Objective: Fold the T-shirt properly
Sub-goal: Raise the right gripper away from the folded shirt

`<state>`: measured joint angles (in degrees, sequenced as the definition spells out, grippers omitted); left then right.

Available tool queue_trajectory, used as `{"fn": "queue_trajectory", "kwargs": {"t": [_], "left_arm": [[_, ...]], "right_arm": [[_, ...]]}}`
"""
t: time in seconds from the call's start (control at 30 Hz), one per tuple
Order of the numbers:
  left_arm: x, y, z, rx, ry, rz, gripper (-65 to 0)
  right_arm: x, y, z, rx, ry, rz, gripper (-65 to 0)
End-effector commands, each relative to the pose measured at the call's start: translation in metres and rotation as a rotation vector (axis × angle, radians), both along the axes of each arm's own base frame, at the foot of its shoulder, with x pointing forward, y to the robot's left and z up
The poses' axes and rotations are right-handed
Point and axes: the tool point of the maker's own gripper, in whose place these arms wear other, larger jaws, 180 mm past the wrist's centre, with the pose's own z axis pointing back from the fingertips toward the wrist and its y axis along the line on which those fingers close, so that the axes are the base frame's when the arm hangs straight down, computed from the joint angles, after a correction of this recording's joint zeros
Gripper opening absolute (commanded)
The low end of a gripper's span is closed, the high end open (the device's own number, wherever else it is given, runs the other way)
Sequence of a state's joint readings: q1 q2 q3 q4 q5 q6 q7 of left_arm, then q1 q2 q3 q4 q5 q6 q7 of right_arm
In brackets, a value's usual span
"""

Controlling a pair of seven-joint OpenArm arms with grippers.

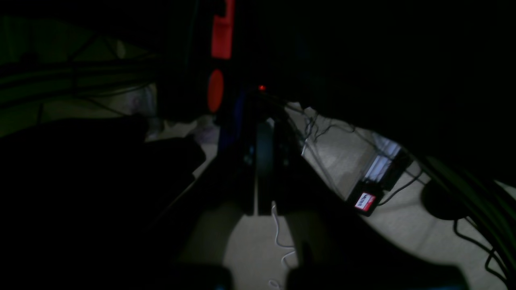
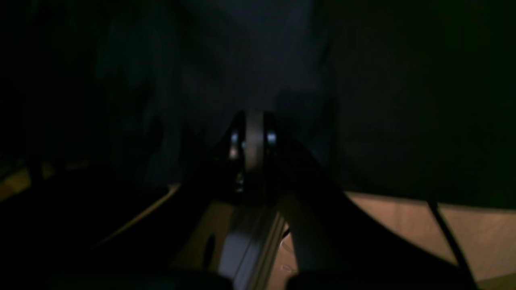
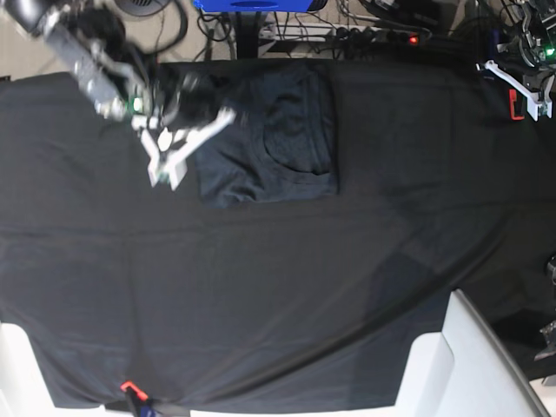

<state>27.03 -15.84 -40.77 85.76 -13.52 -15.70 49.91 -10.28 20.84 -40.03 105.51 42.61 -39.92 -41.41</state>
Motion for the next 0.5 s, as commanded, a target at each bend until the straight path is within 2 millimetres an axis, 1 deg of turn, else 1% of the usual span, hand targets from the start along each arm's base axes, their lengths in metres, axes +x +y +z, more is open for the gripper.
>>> {"fn": "queue_trajectory", "kwargs": {"t": [0.0, 0.07, 0.17, 0.3, 0.4, 0.47], "left_arm": [[0.004, 0.009, 0.009, 0.031, -0.01, -0.01, -65.0], [0.004, 0.009, 0.009, 0.031, -0.01, -0.01, -65.0], [0.004, 0.009, 0.009, 0.031, -0.01, -0.01, -65.0], [0.004, 0.009, 0.009, 0.031, -0.01, -0.01, -65.0], [0.004, 0.009, 0.009, 0.031, -0.01, -0.01, -65.0], [0.004, 0.009, 0.009, 0.031, -0.01, -0.01, -65.0]], "right_arm": [[0.003, -0.003, 0.004, -0.003, -0.025, -0.005, -65.0], [-0.003, 0.002, 0.002, 0.004, -0.01, 0.0, -65.0], [-0.005, 0.005, -0.001, 0.007, -0.001, -0.005, -65.0], [-0.007, -0.002, -0.018, -0.028, 0.037, -0.018, -65.0], [-0.009, 0.01, -0.019, -0.004, 0.052, -0.025, -65.0], [-0.013, 0.022, -0.018, 0.017, 0.06, -0.012, -65.0]]}}
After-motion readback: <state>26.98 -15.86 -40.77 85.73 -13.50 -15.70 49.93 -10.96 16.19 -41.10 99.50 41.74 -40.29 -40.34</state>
